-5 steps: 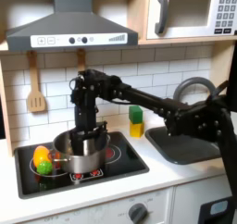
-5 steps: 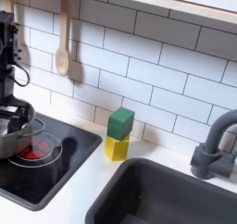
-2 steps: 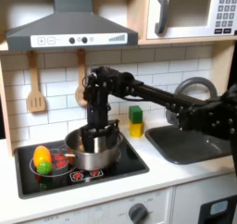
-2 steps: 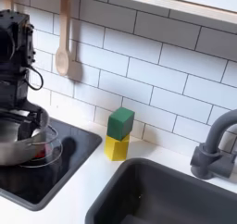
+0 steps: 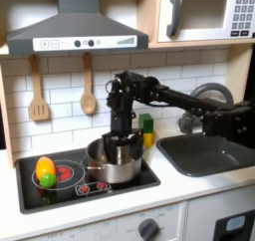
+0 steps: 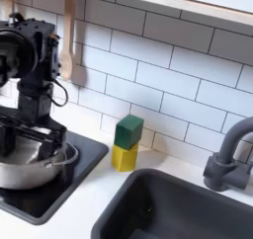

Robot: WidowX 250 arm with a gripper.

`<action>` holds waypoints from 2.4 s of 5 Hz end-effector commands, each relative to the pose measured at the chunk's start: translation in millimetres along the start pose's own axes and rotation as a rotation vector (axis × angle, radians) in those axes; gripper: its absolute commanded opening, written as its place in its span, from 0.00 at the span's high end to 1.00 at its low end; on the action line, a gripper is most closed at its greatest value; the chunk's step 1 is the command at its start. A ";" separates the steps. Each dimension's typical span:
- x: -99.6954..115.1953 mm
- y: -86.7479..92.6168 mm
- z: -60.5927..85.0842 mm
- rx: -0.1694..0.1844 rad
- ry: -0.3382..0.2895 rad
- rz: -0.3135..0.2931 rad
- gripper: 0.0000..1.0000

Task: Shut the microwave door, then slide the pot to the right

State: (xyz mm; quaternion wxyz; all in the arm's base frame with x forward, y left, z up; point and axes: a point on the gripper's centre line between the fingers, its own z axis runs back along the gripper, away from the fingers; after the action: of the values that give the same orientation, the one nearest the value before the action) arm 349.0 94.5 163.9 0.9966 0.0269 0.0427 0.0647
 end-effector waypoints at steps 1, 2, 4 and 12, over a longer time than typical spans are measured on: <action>-11.2 -24.9 2.8 0.003 -0.013 -0.055 0.00; -14.3 -28.2 4.6 0.005 -0.019 -0.057 0.00; -10.6 -21.9 11.2 0.004 -0.041 -0.019 0.00; -5.1 -22.6 35.2 0.007 -0.096 -0.002 0.00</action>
State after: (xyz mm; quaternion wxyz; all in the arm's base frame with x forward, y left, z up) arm 350.1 69.7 197.5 0.9975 0.0336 -0.0041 0.0619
